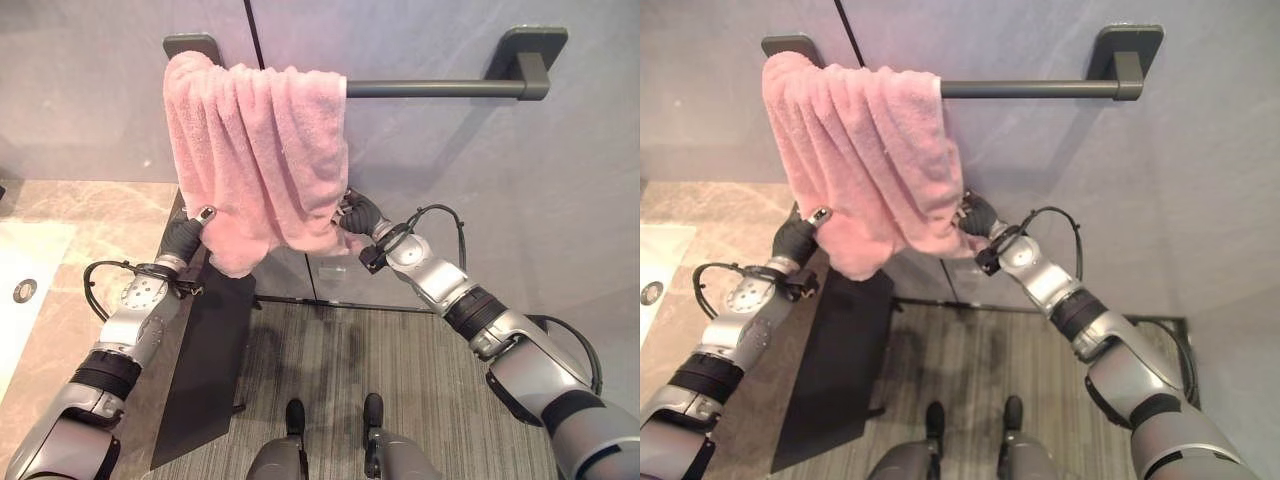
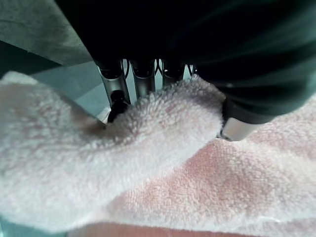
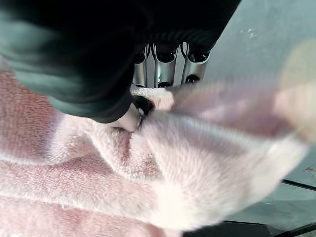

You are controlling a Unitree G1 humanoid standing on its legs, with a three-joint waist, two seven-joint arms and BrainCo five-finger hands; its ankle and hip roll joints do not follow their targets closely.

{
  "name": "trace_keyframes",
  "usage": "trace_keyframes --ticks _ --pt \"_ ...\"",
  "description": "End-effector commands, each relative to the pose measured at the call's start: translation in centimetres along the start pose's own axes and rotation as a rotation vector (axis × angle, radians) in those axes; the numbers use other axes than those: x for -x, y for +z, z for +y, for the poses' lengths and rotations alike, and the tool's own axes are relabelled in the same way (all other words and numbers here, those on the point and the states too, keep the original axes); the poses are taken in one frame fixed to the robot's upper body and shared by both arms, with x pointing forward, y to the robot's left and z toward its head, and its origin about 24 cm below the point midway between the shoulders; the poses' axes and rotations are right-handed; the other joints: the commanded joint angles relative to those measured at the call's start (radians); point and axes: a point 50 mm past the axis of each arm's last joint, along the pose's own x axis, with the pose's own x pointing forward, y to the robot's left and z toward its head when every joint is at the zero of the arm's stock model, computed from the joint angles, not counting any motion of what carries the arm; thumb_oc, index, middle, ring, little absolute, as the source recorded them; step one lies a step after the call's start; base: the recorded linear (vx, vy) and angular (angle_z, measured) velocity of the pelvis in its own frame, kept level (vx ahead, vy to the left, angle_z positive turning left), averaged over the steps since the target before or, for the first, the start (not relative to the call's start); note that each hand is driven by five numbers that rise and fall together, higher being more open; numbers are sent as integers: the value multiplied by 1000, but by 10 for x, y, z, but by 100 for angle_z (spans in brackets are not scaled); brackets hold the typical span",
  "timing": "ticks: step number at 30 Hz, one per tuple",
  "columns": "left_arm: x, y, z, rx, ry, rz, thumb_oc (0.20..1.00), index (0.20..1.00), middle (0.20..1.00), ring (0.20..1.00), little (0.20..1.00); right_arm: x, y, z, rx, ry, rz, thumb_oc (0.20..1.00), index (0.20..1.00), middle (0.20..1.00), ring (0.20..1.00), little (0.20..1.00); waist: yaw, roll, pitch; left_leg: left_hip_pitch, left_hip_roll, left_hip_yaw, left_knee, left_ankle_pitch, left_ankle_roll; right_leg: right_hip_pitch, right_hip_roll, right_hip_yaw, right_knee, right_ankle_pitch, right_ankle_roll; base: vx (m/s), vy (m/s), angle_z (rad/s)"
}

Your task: Put brush and paste in cup on sink, flatten towel.

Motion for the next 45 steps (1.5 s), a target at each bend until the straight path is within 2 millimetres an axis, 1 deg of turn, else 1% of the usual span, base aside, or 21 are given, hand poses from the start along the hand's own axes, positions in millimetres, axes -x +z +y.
trace_keyframes --ticks 1,4,7,8,10,11,12,14,16,19,20,21,22,23,24,25,27,32,38,41,45 --pt "1 13 9 -20 17 -61 200 200 200 200 200 1 28 -8 -70 -52 -156 200 200 200 200 200 5 -90 -34 69 -102 25 35 -68 39 18 -106 118 -126 115 114 0 0 0" --pt "5 13 9 -25 19 -74 200 200 200 200 200 11 25 -12 -112 -70 -187 200 200 200 200 200 -4 -85 -37 77 -104 28 37 -71 40 23 -108 124 -122 112 117 0 0 0" --pt "22 57 15 -193 -33 -227 200 200 200 200 200 45 35 -39 -116 -116 -331 200 200 200 200 200 -25 -79 -43 100 -102 36 37 -82 45 33 -110 127 -103 102 121 25 23 -3" --pt "22 56 15 -193 -33 -225 200 200 200 200 200 46 35 -38 -117 -115 -330 200 200 200 200 200 -25 -79 -43 101 -102 36 37 -83 45 34 -110 127 -102 101 121 31 19 0" --pt "44 69 17 -164 -49 -319 200 200 200 200 200 85 37 -59 -128 -176 -437 200 200 200 200 200 -49 -83 -50 120 -99 42 29 -89 46 37 -106 132 -89 87 124 37 18 1" --pt "44 68 16 -164 -49 -317 200 200 200 200 200 85 36 -58 -128 -175 -435 200 200 200 200 200 -48 -82 -52 121 -99 42 28 -89 46 38 -106 132 -88 87 124 46 13 -4" --pt "53 62 19 -146 -28 -323 200 200 200 200 200 105 29 -60 -178 -196 -462 200 200 200 200 200 -58 -84 -61 131 -98 44 23 -90 44 47 -105 130 -89 81 125 29 2 -9" --pt "56 57 20 -141 -15 -316 200 200 200 200 200 111 25 -58 -198 -203 -457 200 200 200 200 200 -61 -83 -66 137 -97 45 20 -90 44 51 -105 128 -91 79 125 26 -6 -10" --pt "62 38 20 -101 16 -261 200 200 200 200 200 123 5 -49 -241 -215 -393 200 200 200 200 200 -66 -85 -79 151 -96 48 12 -89 44 68 -102 124 -102 79 123 6 -21 -6" --pt "62 6 20 -76 47 -133 200 200 200 200 200 120 -20 -32 -320 -190 -271 200 200 200 200 200 -68 -83 -86 154 -96 53 8 -85 44 73 -102 127 -110 85 122 -25 -10 -9" --pt "62 6 20 -75 47 -133 200 200 200 200 200 120 -20 -33 -319 -191 -271 200 200 200 200 200 -68 -82 -86 155 -96 53 7 -85 44 74 -102 127 -111 86 122 -31 -17 -7" --pt "62 -15 18 -62 52 -42 200 200 200 200 200 115 -27 -23 -333 -158 -230 200 200 200 200 200 -65 -83 -89 155 -94 56 6 -83 44 76 -100 127 -115 89 122 -21 -13 -5" --pt "62 -15 18 -62 52 -42 200 200 200 200 200 115 -27 -23 -333 -158 -230 200 200 200 200 200 -65 -82 -89 155 -94 56 6 -83 44 76 -100 127 -115 89 122 -45 -24 -3" --pt "61 -36 13 -57 42 49 200 200 200 200 200 108 -40 -13 -343 -139 -155 200 200 200 200 200 -64 -82 -92 156 -93 60 4 -80 44 75 -97 129 -120 94 123 0 0 0" --pt "61 -36 13 -57 42 48 200 200 200 200 200 108 -40 -13 -343 -139 -156 200 200 200 200 200 -63 -82 -91 156 -93 60 4 -80 44 75 -97 129 -121 95 123 -56 -15 1" --pt "58 -56 8 -79 35 136 200 200 200 200 200 99 -48 -3 -343 -122 -101 200 200 200 200 200 -63 -81 -93 155 -92 63 -1 -72 43 74 -95 131 -124 101 122 -52 -11 0" --pt "56 -58 7 -97 33 151 200 200 200 200 200 95 -48 -1 -331 -115 -94 200 200 200 200 200 -62 -82 -92 155 -90 63 -4 -69 42 74 -95 131 -126 103 122 -46 -16 1" --pt "41 -36 -1 -120 -19 65 200 200 200 200 200 78 -22 1 -352 -82 -186 200 200 200 200 200 -58 -87 -100 158 -85 66 -14 -61 38 80 -92 132 -136 111 120 0 0 0" --pt "35 28 -7 -41 -33 -230 200 200 200 200 200 83 43 -30 -375 -139 -511 200 200 200 200 200 -50 -95 -113 169 -80 66 -22 -57 33 91 -89 131 -140 107 118 0 0 0" --pt "38 43 -7 -2 -16 -317 200 200 200 200 200 91 60 -36 -386 -151 -607 200 200 200 200 200 -54 -95 -119 173 -79 67 -22 -60 33 96 -89 130 -139 102 117 0 0 0" --pt "43 46 -7 17 7 -351 200 200 200 200 200 100 65 -36 -377 -151 -651 200 200 200 200 200 -59 -94 -123 180 -80 69 -17 -66 33 101 -89 133 -137 97 116 9 -2 0"
